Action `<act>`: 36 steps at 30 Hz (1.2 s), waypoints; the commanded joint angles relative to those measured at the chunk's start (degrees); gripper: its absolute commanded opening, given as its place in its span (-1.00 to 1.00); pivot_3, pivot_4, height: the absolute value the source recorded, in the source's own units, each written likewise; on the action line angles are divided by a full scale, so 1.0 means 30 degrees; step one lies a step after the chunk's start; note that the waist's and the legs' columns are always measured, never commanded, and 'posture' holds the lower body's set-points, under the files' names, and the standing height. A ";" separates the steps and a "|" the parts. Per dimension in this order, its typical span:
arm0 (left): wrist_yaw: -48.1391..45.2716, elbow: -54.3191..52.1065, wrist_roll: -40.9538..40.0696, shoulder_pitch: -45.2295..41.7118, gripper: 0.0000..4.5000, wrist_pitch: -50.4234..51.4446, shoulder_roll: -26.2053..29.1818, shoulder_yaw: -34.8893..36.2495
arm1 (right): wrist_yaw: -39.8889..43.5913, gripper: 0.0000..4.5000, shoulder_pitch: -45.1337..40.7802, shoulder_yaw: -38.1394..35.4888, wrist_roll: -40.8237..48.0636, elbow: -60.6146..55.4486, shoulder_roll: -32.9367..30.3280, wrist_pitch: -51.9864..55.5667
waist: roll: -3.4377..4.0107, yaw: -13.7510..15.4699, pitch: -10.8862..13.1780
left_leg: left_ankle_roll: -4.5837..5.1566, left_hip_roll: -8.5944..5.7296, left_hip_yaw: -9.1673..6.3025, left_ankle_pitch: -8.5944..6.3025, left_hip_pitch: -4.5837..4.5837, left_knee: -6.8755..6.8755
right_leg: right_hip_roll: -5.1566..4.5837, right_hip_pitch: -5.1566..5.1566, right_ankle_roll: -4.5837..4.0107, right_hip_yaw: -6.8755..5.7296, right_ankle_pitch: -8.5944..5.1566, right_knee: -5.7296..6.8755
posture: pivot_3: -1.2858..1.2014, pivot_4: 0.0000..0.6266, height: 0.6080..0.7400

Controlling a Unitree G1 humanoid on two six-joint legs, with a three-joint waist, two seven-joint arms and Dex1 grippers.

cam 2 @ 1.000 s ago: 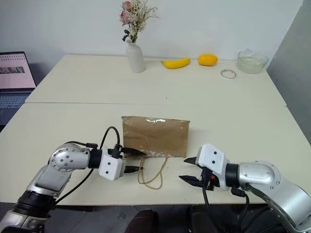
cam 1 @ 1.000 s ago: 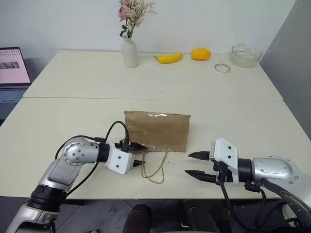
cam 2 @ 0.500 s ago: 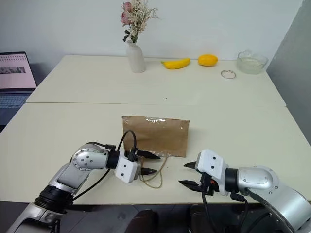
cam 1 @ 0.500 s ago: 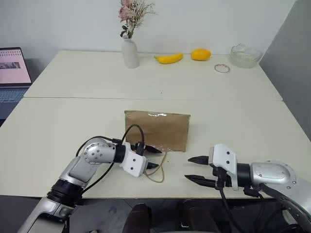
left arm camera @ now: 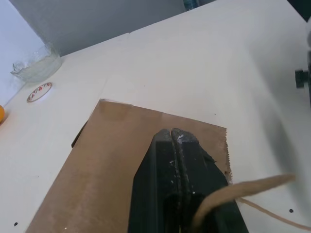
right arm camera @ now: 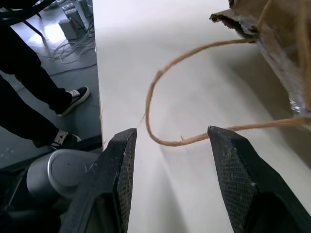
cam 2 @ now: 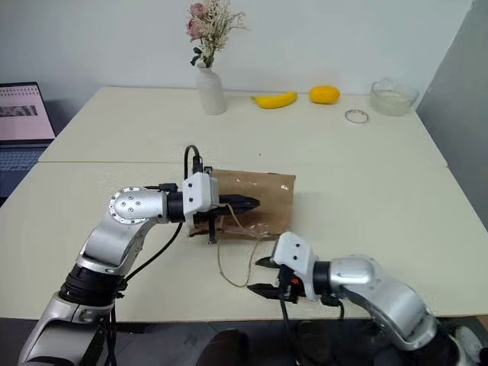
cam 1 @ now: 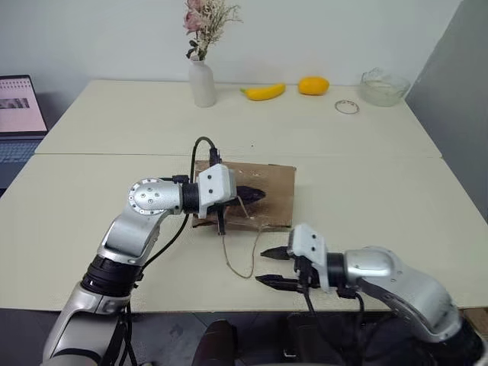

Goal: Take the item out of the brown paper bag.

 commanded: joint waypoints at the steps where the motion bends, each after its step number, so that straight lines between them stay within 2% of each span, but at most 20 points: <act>1: -0.0128 -0.0027 0.0031 -0.0521 -0.99 -0.0057 0.0330 0.0513 | 0.0025 0.08 -0.1144 0.1171 -0.0344 0.0408 0.1118 0.0086 | 0.0000 -0.0004 0.0000 | 0.0000 0.0001 -0.0007 0.0000 0.0000 0.0000 | 0.0000 0.0001 -0.0001 0.0002 0.0000 -0.0002 | 0.03 -0.52 1.00; 6: -0.0018 0.0411 0.0239 -0.0834 -0.99 -0.0342 0.0409 0.0566 | 0.0033 0.08 -0.2180 0.2342 -0.0800 0.2236 0.2610 0.0653 | 0.0000 0.0010 0.0000 | -0.0001 0.0003 -0.0032 0.0001 -0.0003 0.0002 | -0.0003 0.0002 -0.0007 0.0000 0.0000 0.0006 | 0.03 -0.52 1.00; 11: 0.0045 0.0800 0.0439 -0.1161 -0.99 -0.0651 0.0319 0.0557 | -0.0158 0.08 -0.2524 0.2372 -0.0730 0.3517 0.3315 0.1427 | 0.0000 0.0042 0.0000 | -0.0001 -0.0008 -0.0024 0.0001 -0.0006 0.0007 | -0.0018 0.0002 -0.0008 0.0006 0.0001 0.0007 | 0.03 -0.52 1.00; 20: 0.0272 0.1496 0.0540 -0.1774 -0.99 -0.0900 0.0201 0.0692 | -0.0300 0.08 -0.2906 0.2641 -0.1666 0.4726 0.3664 0.1564 | 0.0001 0.0032 0.0000 | 0.0000 -0.0002 -0.0030 0.0001 -0.0005 0.0006 | -0.0014 -0.0002 -0.0009 0.0003 0.0000 0.0018 | 0.03 -0.52 1.00; 27: 0.1426 0.1872 0.0590 -0.2604 -1.00 -0.0488 -0.0295 0.1083 | -0.0057 -0.99 -0.3061 0.3327 -0.3540 0.5212 0.3024 -0.0062 | 0.0000 0.0042 0.0000 | 0.0000 -0.0007 -0.0033 0.0001 -0.0008 0.0009 | -0.0015 0.0000 -0.0008 -0.0002 0.0001 0.0017 | 0.03 -0.52 1.00; 36: 0.2701 0.2596 0.1028 -0.4105 -1.00 0.1296 -0.0537 0.1266 | 0.0303 -0.99 -0.3158 0.4570 -0.6547 0.6387 0.2126 -0.2702 | -0.0001 0.0027 -0.0001 | 0.0000 -0.0008 -0.0034 0.0002 -0.0005 0.0010 | -0.0012 -0.0002 -0.0007 -0.0004 0.0002 0.0028 | 0.03 -0.52 1.00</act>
